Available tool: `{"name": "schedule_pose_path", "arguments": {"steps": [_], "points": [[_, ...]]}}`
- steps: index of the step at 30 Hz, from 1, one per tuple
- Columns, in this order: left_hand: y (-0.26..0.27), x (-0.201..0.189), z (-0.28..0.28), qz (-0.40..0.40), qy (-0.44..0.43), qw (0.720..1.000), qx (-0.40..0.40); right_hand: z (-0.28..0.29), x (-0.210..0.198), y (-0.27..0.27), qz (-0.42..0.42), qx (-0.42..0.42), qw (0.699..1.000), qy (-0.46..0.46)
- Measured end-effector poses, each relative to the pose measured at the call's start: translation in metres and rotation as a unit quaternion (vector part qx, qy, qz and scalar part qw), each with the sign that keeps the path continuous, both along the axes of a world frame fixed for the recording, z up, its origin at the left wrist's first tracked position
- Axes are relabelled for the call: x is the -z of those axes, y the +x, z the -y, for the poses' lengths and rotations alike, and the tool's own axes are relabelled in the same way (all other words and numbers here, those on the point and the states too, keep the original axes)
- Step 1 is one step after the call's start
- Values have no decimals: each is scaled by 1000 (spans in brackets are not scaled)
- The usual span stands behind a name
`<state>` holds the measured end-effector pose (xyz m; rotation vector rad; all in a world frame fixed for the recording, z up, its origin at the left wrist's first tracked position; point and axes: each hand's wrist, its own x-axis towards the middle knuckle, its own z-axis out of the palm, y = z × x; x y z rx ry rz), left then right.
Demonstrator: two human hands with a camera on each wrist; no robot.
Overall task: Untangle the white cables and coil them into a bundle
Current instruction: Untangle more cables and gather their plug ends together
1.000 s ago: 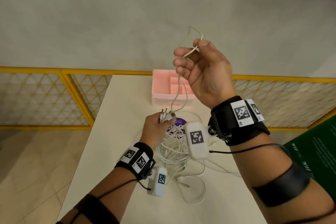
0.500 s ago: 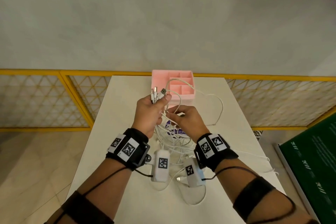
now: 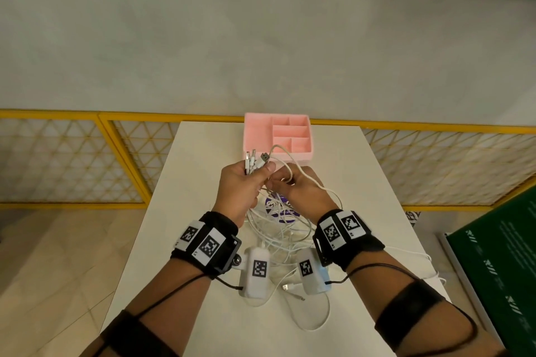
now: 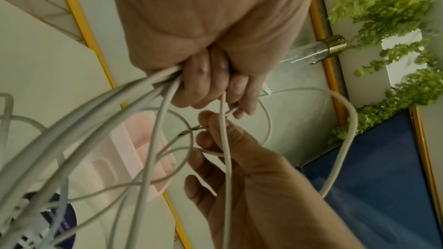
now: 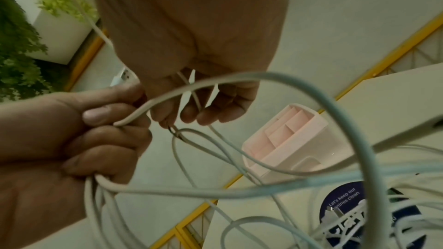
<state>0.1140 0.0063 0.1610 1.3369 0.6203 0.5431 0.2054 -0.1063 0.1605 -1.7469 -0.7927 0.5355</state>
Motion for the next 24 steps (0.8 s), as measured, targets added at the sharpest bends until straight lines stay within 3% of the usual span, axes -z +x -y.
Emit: {"name": "schedule_pose_path", "arguments": {"steps": [8,13,18,21,24], "points": [[-10,20,1,-70,123,989,52,4,-5,18,-40,51,997,43],[-6,20,8,-55,46,997,31,6,9,20,-26,80,996,-10],[1,19,3,-83,34,996,-23,10,13,10,8,63,997,-48],[4,22,-1,-91,29,994,-52,13,8,6,42,70,996,-36],[5,28,-5,-111,61,990,-62,14,-9,5,21,40,999,2]]}}
